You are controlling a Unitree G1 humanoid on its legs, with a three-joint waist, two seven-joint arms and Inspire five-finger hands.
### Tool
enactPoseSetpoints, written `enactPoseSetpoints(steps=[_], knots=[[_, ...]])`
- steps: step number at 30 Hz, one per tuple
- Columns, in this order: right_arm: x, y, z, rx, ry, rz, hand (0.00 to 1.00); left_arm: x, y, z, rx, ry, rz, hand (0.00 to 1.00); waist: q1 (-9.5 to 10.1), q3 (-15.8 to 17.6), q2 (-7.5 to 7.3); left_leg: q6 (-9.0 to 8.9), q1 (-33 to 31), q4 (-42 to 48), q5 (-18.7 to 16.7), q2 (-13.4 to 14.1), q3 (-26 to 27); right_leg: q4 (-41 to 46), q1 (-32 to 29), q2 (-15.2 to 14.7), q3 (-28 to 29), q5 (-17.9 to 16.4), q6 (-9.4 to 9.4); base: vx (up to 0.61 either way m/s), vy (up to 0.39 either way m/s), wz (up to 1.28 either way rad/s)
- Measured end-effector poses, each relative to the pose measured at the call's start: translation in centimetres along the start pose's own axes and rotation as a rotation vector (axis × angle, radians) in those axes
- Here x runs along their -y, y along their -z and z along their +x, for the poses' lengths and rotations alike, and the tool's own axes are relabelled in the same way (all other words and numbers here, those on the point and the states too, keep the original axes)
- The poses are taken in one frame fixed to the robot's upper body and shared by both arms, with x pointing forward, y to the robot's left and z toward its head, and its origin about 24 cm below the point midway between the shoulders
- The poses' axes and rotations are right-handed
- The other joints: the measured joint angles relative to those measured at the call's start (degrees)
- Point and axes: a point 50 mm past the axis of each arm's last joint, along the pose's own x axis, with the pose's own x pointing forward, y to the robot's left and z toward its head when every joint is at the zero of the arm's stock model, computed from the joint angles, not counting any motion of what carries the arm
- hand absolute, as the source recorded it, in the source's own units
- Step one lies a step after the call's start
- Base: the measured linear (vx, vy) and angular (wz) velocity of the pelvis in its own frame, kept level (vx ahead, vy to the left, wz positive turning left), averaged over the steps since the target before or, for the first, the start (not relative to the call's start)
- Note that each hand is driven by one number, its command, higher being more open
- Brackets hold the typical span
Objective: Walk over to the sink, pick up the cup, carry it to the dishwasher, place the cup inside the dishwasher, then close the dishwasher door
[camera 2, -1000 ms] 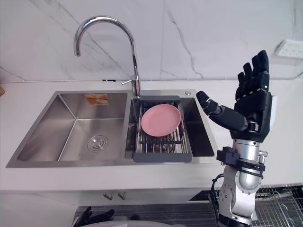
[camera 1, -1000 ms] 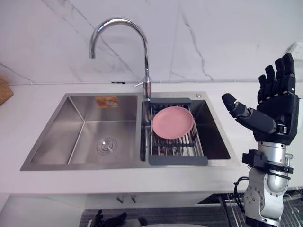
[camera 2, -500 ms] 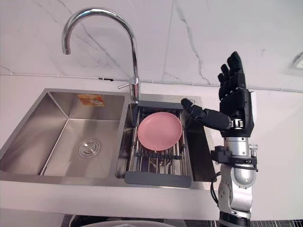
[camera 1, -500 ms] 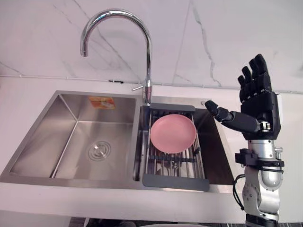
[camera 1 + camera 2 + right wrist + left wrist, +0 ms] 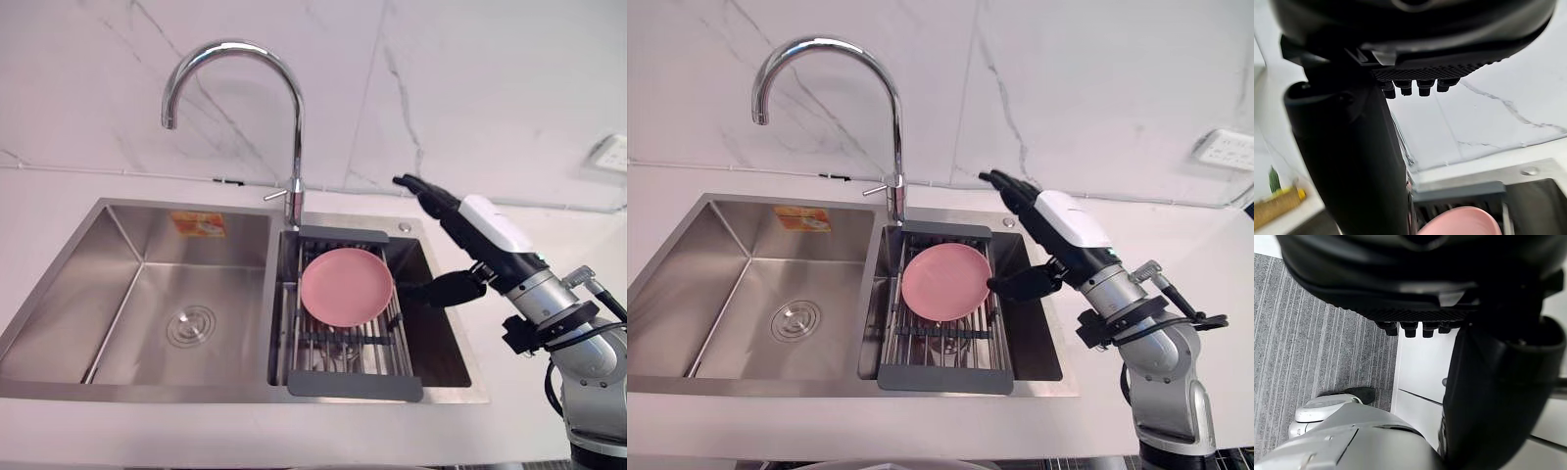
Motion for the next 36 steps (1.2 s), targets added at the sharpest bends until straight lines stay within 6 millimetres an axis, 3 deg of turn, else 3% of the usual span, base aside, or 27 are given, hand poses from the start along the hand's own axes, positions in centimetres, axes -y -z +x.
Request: enactPoseSetpoints(steps=[9,23,36], knots=[[-3.7,-0.5,-0.2,-0.048,-0.333,-0.116,1.0,-0.5,0.8,-0.1,-0.035,-0.009,0.042,1.0,-1.14,-1.57,-0.38,-0.19,1.37,-3.72,2.18,0.2,0.32,-0.8,-0.36,0.5,-0.46,0.1,-0.12,0.0,-0.04,-0.01],[-6.1,-1.3,0.7,-0.019,-0.326,-0.121,1.0,-0.5,0.8,-0.1,-0.034,-0.007,0.046,1.0,-0.96,-2.09,-0.29,-0.35,1.24,-4.99,2.82,0.14,0.08,-0.83,-0.8,0.52,-1.07,0.1,-0.12,-0.03,-0.027,0.01],[-8.0,-0.5,1.0,-0.095,-0.272,-0.147,1.0,0.2,1.2,-0.2,-0.04,-0.01,0.037,1.0,-0.13,-3.29,0.38,-0.41,0.81,-5.23,2.99,0.04,-0.53,-0.83,-1.01,0.45,-2.42,0.1,-0.12,-0.03,-0.026,0.02]])
